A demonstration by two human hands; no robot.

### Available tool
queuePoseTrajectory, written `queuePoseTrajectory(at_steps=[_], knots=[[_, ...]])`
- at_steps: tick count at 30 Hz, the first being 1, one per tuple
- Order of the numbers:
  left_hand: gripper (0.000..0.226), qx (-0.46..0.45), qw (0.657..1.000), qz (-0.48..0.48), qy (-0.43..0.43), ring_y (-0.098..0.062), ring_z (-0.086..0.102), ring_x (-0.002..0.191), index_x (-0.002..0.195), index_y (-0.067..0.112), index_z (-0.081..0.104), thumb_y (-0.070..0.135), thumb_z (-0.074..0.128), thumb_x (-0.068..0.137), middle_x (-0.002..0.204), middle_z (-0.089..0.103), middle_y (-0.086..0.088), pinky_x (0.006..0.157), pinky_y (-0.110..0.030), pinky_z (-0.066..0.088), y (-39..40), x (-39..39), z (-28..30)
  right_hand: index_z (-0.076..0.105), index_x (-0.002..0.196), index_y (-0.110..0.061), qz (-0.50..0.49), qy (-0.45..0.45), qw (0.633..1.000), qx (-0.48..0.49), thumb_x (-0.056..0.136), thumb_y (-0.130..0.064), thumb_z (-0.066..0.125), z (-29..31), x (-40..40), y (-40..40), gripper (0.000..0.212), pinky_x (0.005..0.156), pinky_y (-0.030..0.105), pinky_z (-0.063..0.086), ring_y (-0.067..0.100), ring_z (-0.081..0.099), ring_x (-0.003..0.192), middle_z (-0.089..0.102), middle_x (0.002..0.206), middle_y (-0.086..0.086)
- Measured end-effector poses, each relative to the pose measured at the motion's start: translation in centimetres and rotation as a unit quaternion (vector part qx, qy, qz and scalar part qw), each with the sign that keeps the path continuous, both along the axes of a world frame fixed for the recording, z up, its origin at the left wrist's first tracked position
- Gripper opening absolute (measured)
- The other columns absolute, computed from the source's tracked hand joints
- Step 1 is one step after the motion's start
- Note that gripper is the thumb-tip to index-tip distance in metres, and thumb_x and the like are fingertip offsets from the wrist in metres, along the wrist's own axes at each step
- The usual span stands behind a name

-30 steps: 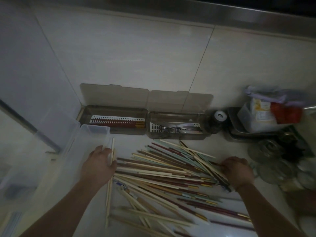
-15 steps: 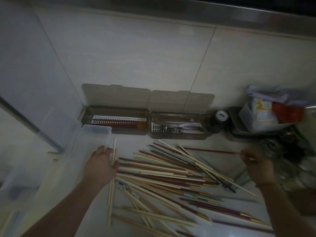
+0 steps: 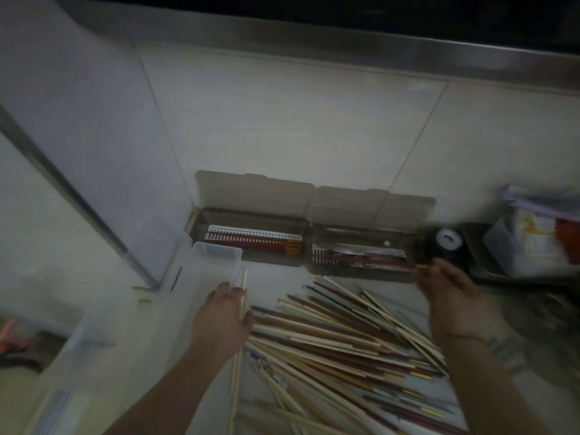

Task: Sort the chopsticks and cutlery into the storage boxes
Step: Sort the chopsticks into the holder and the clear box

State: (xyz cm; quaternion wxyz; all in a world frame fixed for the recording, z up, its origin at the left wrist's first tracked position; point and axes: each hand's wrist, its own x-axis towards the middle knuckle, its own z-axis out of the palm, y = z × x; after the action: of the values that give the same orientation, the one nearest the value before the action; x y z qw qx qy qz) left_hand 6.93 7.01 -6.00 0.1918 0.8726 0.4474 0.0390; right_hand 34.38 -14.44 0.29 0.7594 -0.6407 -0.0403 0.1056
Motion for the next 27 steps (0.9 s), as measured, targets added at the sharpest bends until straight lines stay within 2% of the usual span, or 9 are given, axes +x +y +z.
queuePoseTrajectory(at_steps=[3, 6, 9, 11, 14, 17, 20, 23, 27], knots=[[0.045, 0.002, 1.000, -0.003, -0.006, -0.029, 0.056, 0.107, 0.119, 0.018, 0.062, 0.039, 0.066, 0.079, 0.122, 0.056, -0.009, 0.087, -0.037, 0.050, 0.1, -0.1, -0.1, 0.059, 0.084, -0.014, -0.020, 0.045, 0.998, 0.031, 0.092, 0.003, 0.055, -1.6, -2.4, 5.5, 0.020, 0.069, 0.028, 0.059, 0.016, 0.069, 0.065, 0.069, 0.071, 0.002], [0.045, 0.001, 1.000, -0.010, -0.002, -0.025, 0.053, 0.108, 0.120, 0.021, 0.059, 0.043, 0.061, 0.081, 0.122, 0.053, -0.005, 0.087, -0.036, 0.050, 0.2, -0.2, -0.1, 0.052, 0.077, -0.012, -0.056, 0.099, 0.993, 0.039, 0.088, 0.007, 0.057, -2.4, -4.0, 10.3, 0.023, 0.066, 0.038, 0.060, 0.027, 0.068, 0.064, 0.062, 0.082, 0.022], [0.045, 0.004, 1.000, -0.011, -0.006, -0.024, 0.053, 0.108, 0.121, 0.022, 0.059, 0.044, 0.060, 0.081, 0.121, 0.053, -0.004, 0.087, -0.035, 0.050, 0.1, -0.2, -0.1, 0.049, 0.078, -0.007, -0.080, 0.114, 0.990, 0.016, 0.088, 0.009, 0.055, -3.0, -4.9, 13.6, 0.020, 0.058, 0.033, 0.060, 0.020, 0.067, 0.053, 0.060, 0.082, 0.024], [0.045, 0.005, 1.000, -0.012, -0.006, -0.023, 0.051, 0.110, 0.122, 0.022, 0.058, 0.045, 0.058, 0.082, 0.124, 0.052, -0.003, 0.088, -0.035, 0.049, 0.1, -0.2, -0.1, 0.050, 0.076, -0.007, -0.076, 0.122, 0.989, 0.012, 0.089, 0.008, 0.055, -3.3, -5.4, 15.2, 0.020, 0.060, 0.034, 0.060, 0.022, 0.066, 0.057, 0.060, 0.082, 0.024], [0.046, 0.008, 1.000, -0.019, -0.001, -0.022, 0.050, 0.113, 0.123, 0.023, 0.055, 0.046, 0.054, 0.083, 0.126, 0.050, -0.001, 0.090, -0.034, 0.048, 0.1, -0.3, -0.3, 0.058, 0.077, -0.009, 0.026, 0.151, 0.987, -0.042, 0.090, 0.000, 0.059, -3.6, -6.1, 16.5, 0.016, 0.063, 0.033, 0.059, 0.025, 0.068, 0.068, 0.066, 0.081, 0.020], [0.048, 0.007, 1.000, -0.022, -0.006, -0.022, 0.049, 0.115, 0.125, 0.023, 0.055, 0.046, 0.054, 0.084, 0.128, 0.049, -0.002, 0.091, -0.034, 0.048, 0.2, -0.3, -0.4, 0.062, 0.078, -0.005, 0.139, 0.152, 0.976, -0.070, 0.092, -0.005, 0.060, -3.7, -6.6, 15.8, 0.014, 0.059, 0.030, 0.059, 0.022, 0.069, 0.062, 0.069, 0.063, 0.007], [0.048, 0.006, 1.000, -0.019, -0.007, -0.023, 0.049, 0.115, 0.126, 0.022, 0.055, 0.046, 0.055, 0.084, 0.129, 0.049, -0.002, 0.091, -0.035, 0.048, 0.2, -0.3, -0.6, 0.065, 0.072, -0.007, 0.127, 0.011, 0.981, -0.148, 0.092, -0.010, 0.059, -4.0, -6.1, 13.0, 0.022, 0.049, 0.019, 0.051, 0.011, 0.061, 0.048, 0.064, 0.050, 0.000], [0.050, 0.001, 1.000, -0.018, -0.006, -0.024, 0.048, 0.116, 0.127, 0.022, 0.054, 0.046, 0.055, 0.084, 0.130, 0.048, -0.003, 0.091, -0.036, 0.048, 0.2, -0.1, -0.7, 0.065, 0.068, -0.013, 0.076, -0.159, 0.952, -0.251, 0.092, -0.022, 0.061, -4.4, -5.0, 8.6, 0.026, 0.048, 0.009, 0.039, 0.003, 0.055, 0.048, 0.061, 0.054, -0.003], [0.050, -0.001, 1.000, -0.013, -0.004, -0.024, 0.047, 0.118, 0.129, 0.023, 0.053, 0.046, 0.056, 0.085, 0.133, 0.047, -0.003, 0.092, -0.035, 0.046, 0.2, 0.0, -0.9, 0.065, 0.078, -0.023, 0.049, -0.279, 0.885, -0.370, 0.088, -0.013, 0.066, -6.2, -3.3, 0.6, 0.014, 0.059, 0.019, 0.041, 0.015, 0.057, 0.063, 0.063, 0.071, -0.002]])
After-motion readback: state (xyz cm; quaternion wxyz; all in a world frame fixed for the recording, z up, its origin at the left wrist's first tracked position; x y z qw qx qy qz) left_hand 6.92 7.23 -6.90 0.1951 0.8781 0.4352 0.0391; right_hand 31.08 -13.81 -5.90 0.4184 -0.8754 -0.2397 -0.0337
